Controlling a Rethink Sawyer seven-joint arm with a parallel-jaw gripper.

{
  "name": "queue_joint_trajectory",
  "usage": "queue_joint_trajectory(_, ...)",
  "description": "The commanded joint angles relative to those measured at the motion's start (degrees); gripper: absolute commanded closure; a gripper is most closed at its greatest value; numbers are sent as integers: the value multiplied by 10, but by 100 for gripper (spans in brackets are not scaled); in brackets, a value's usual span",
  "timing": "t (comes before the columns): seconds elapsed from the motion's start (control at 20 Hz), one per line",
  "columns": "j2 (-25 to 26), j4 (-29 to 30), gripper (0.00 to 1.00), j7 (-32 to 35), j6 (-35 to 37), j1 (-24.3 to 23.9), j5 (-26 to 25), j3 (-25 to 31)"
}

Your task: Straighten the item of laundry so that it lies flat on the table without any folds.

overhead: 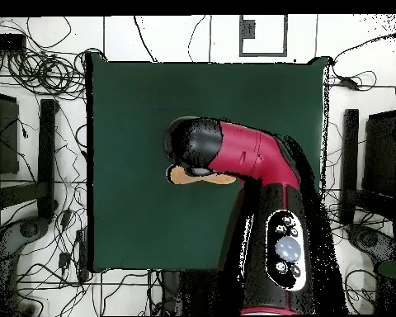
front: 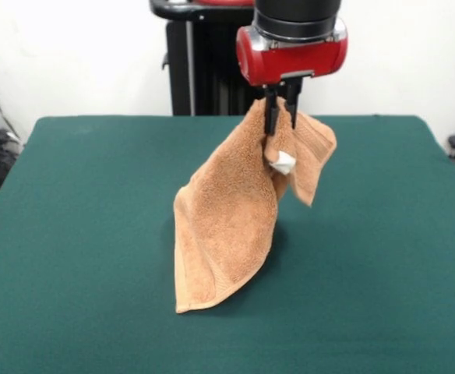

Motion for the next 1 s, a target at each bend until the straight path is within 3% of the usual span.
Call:
queue_joint_trajectory(0.05,39,-6,100,192,47,33,18,-1)
queue_joint_trajectory(0.4,132,-34,100,215,-17,33,24,-16)
queue_joint_trajectory(0.65,158,-34,100,191,-78,18,6,-19)
queue_joint_trajectory(1.0,177,-41,100,189,-79,16,21,-15)
